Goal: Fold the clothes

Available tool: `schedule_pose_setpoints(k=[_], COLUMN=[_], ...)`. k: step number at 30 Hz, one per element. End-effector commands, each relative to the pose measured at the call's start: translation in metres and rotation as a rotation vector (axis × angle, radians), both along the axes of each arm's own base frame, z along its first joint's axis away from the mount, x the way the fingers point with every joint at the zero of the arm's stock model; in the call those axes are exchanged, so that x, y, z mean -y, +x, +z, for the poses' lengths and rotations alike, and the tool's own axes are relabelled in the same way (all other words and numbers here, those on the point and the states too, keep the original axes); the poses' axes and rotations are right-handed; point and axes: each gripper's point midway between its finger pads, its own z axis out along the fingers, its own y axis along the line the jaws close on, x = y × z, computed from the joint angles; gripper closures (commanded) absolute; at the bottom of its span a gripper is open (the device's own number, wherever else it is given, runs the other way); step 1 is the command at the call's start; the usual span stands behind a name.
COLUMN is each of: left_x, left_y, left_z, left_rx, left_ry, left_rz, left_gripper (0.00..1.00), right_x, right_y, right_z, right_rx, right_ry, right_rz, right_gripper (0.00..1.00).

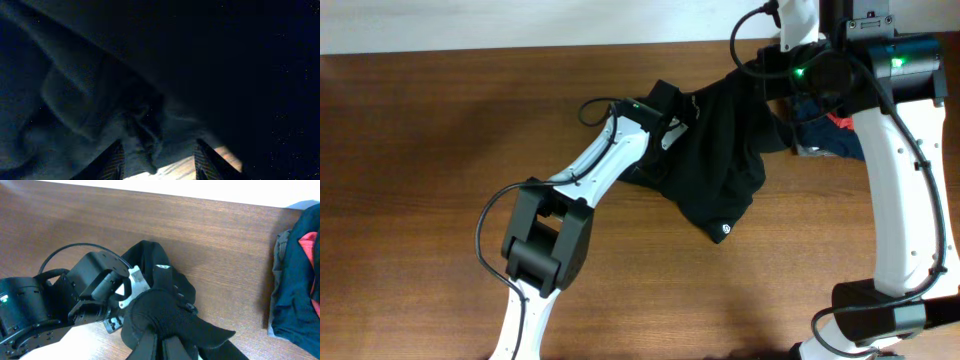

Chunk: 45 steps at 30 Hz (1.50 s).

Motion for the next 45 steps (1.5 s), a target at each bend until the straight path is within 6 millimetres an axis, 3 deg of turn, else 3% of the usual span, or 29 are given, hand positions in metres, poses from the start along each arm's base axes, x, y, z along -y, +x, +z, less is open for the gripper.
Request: schedule_pose_setpoints(k=[1,8,14,19,22,25,26,27,31,34,40,45], left_x=[-0.011,-0.010,-0.014,-0.012,-0.012,-0.016,-0.026,-0.040,-0.066,-0.092,-0.151,-0.191], left_y=[0.006,0.008,0.006,0.009,0.009,0.012,0.017,0.025,0.038,0.052,0.073,0.070], left_z=[-0.001,-0.015,-0.034,-0.033,-0.033,-0.033,-0.031,-0.024,0.004,0.039,0.137,0.218], left_rx=[0.018,0.010,-0.015,-0.003,-0.002,0.013,0.045,0.079,0.095,0.114,0.221,0.343], left_ry=[0.024,0.030,0.061,0.055,0.055,0.076,0.125,0.178,0.202,0.189,0.131,0.076], left_rz=[0.056,0.055,0.058,0.059,0.059,0.064,0.093,0.152,0.209,0.270,0.409,0.495], left_gripper=[0.55,0.55,0.62,0.79,0.81,0.96,0.99,0.99,0.99,0.99,0.99,0.99], right_x=[0.005,0.005,0.005,0.005,0.005,0.005,0.005,0.005,0.011,0.020,0.038,0.045], right_y=[0.001,0.001,0.001,0.001,0.001,0.001,0.001,0.001,0.001,0.002,0.001,-0.003], right_z=[0.011,0.010,0.010,0.010,0.010,0.010,0.010,0.010,0.008,0.006,0.003,0.009], right_rx=[0.034,0.034,0.034,0.034,0.034,0.033,0.032,0.031,0.028,0.026,0.002,-0.003], right_ry=[-0.009,-0.009,-0.009,-0.009,-0.009,-0.009,-0.009,-0.010,-0.038,-0.073,-0.056,0.030], right_rz=[-0.007,-0.007,-0.007,-0.007,-0.007,-0.007,-0.007,-0.007,-0.027,-0.059,-0.099,-0.088], right_gripper=[0.96,0.96,0.96,0.96,0.96,0.96,0.96,0.96,0.96,0.96,0.96,0.96])
